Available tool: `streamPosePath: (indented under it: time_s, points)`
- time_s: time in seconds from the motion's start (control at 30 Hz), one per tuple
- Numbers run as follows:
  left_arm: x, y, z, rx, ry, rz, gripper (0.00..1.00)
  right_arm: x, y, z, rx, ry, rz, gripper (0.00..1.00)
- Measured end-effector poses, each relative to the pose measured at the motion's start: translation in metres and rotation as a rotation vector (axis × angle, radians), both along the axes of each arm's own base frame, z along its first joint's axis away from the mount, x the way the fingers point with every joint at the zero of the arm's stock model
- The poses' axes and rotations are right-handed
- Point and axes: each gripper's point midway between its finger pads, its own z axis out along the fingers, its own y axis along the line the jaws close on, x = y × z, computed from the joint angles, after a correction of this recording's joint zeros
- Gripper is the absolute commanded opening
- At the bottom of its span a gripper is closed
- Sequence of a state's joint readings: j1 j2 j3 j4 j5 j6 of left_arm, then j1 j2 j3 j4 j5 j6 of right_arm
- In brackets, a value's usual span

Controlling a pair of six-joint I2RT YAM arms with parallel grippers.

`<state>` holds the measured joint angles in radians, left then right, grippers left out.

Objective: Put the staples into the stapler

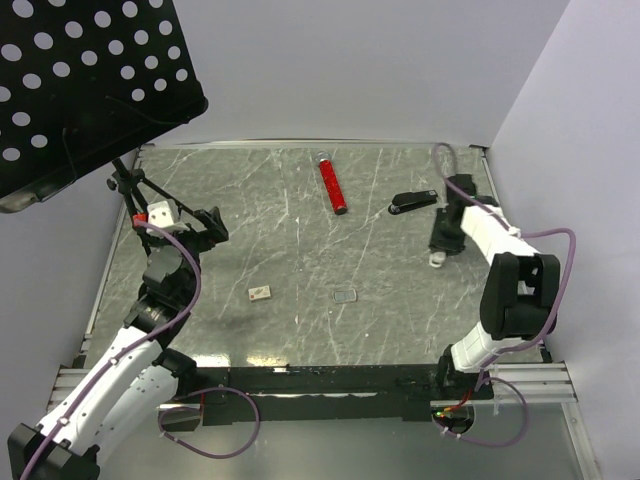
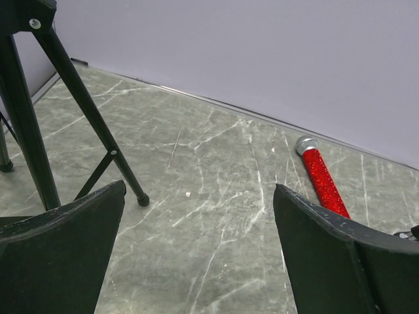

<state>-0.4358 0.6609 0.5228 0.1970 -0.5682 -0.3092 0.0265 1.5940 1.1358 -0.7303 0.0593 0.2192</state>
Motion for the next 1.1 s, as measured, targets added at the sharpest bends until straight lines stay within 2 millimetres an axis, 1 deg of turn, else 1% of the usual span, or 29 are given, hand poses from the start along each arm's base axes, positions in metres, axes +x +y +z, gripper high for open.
streamPosePath:
  time_s: [0.07, 0.13, 0.2, 0.27, 0.33, 0.37, 0.43, 0.47, 0.53, 0.57, 0.67, 0.77, 0.83, 0.9, 1.0, 1.1]
  points:
    - [-0.001, 0.0, 0.002, -0.004, -0.008, -0.003, 0.99, -0.001, -0.03, -0.003, 0.002, 0.001, -0.092, 0.32]
    - [-0.002, 0.001, 0.005, -0.007, -0.016, -0.004, 0.99, 0.001, -0.05, -0.006, -0.001, -0.006, -0.156, 0.33]
    - [-0.003, 0.001, 0.006, -0.009, -0.021, -0.004, 0.99, 0.003, -0.064, -0.014, 0.0, 0.006, -0.201, 0.34]
    - [-0.004, 0.001, 0.007, -0.011, -0.025, -0.006, 0.99, 0.004, -0.074, -0.023, 0.003, 0.029, -0.23, 0.35]
    - [-0.005, 0.001, 0.009, -0.012, -0.029, -0.006, 1.0, 0.006, -0.084, -0.035, 0.008, 0.058, -0.259, 0.38]
    - [-0.005, 0.001, 0.009, -0.013, -0.031, -0.007, 1.0, 0.007, -0.087, -0.04, 0.01, 0.071, -0.27, 0.43]
    - [-0.006, 0.002, 0.01, -0.015, -0.035, -0.007, 0.99, 0.008, -0.09, -0.045, 0.031, 0.091, -0.288, 0.48]
    - [-0.006, 0.002, 0.011, -0.016, -0.037, -0.007, 0.99, 0.009, -0.09, -0.044, 0.035, 0.091, -0.292, 0.54]
    - [-0.006, 0.002, 0.012, -0.017, -0.04, -0.006, 0.99, 0.015, -0.092, -0.041, 0.033, 0.07, -0.299, 0.61]
    - [-0.006, 0.002, 0.012, -0.018, -0.04, -0.006, 0.99, 0.017, -0.093, -0.04, 0.033, 0.062, -0.302, 0.7]
    - [-0.006, 0.002, 0.012, -0.018, -0.04, -0.006, 0.99, 0.022, -0.094, -0.034, 0.035, 0.041, -0.326, 0.89]
    - [-0.006, 0.002, 0.012, -0.018, -0.04, -0.007, 0.99, 0.026, -0.092, -0.021, 0.037, 0.002, -0.341, 0.94]
    - [-0.006, 0.002, 0.012, -0.017, -0.039, -0.007, 0.99, 0.035, -0.09, -0.003, 0.035, -0.048, -0.347, 0.97]
    - [-0.006, 0.002, 0.011, -0.017, -0.039, -0.007, 0.99, 0.053, -0.085, 0.02, 0.035, -0.121, -0.345, 1.0]
    - [-0.006, 0.002, 0.011, -0.016, -0.037, -0.004, 0.99, 0.081, -0.07, 0.051, 0.05, -0.226, -0.329, 1.0]
    - [-0.005, 0.003, 0.01, -0.014, -0.033, 0.0, 0.99, 0.101, -0.05, 0.07, 0.076, -0.286, -0.314, 1.0]
